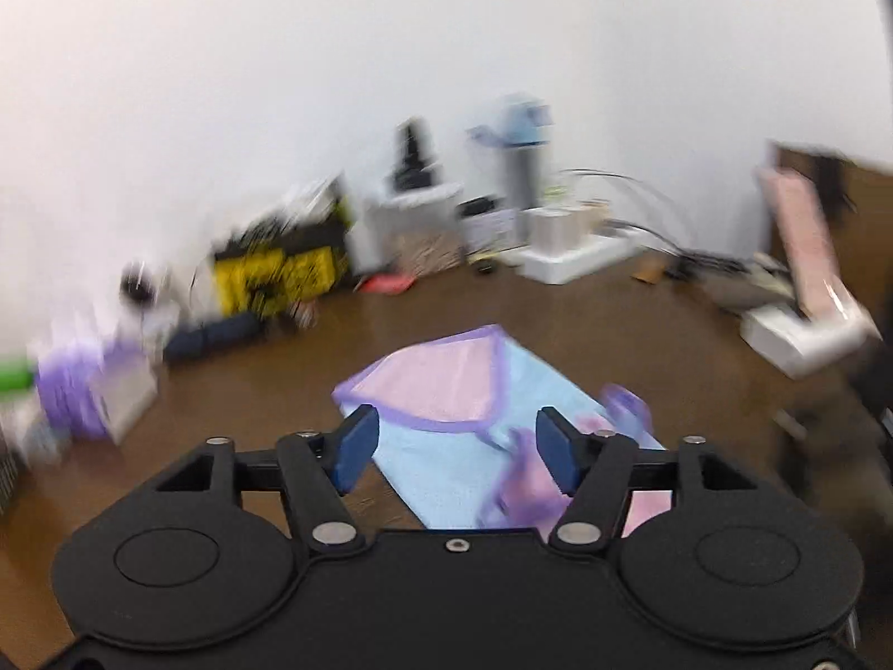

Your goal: Fold clothes

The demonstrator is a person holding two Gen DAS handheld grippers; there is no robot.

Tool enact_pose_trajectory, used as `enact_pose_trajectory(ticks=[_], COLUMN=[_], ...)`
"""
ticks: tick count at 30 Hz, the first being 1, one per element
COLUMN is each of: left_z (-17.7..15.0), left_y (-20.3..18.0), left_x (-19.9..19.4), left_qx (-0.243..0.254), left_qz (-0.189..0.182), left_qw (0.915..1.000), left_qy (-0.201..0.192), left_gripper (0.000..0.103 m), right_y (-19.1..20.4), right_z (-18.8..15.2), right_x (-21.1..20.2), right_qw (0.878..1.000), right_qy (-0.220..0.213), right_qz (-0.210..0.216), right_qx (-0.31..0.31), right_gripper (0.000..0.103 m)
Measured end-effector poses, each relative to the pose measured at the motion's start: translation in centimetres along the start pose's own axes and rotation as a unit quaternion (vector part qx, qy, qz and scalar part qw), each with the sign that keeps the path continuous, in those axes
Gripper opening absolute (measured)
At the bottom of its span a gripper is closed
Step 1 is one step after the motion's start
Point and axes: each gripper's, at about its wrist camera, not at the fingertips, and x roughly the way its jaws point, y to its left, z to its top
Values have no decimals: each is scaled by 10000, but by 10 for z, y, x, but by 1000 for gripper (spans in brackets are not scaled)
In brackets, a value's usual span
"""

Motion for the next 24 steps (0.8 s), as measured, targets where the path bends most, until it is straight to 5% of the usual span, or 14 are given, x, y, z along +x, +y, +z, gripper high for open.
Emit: enact_pose_trajectory(ticks=[2,7,9,13,14,16,18,20,22,24], left_z=[-12,-51,-60,-63,-63,-64,-64,-62,-59,-56], left_y=[-25,-99,-113,-122,-123,-125,-126,-119,-111,-104], left_x=[-16,-47,-50,-52,-52,-59,-67,-66,-66,-65], left_qx=[583,2306,2668,2694,2656,2581,2453,2168,1864,1613], left_qz=[-88,-720,-599,-343,-342,-604,-914,-1070,-1168,-1219], left_qw=[9980,9700,9614,9620,9631,9639,9649,9703,9755,9793], left_qy=[-215,-287,-290,-284,-274,-257,-212,-87,3,29], left_gripper=[63,63,63,61,57,22,14,13,13,12], right_y=[-3,-5,-3,6,10,20,36,51,73,84], right_z=[-2,-2,-2,-5,-6,-9,-13,-15,-22,-28], right_x=[-5,-32,-48,-82,-89,-100,-105,-109,-116,-115], right_qw=[9998,9974,9960,9922,9911,9895,9922,9948,9961,9961], right_qy=[-54,-395,-518,-764,-799,-818,-712,-623,-711,-750], right_qz=[100,276,331,468,525,644,485,255,-87,-301], right_qx=[167,544,656,871,927,1001,904,771,513,362], right_gripper=[19,18,18,18,18,18,19,35,71,81])
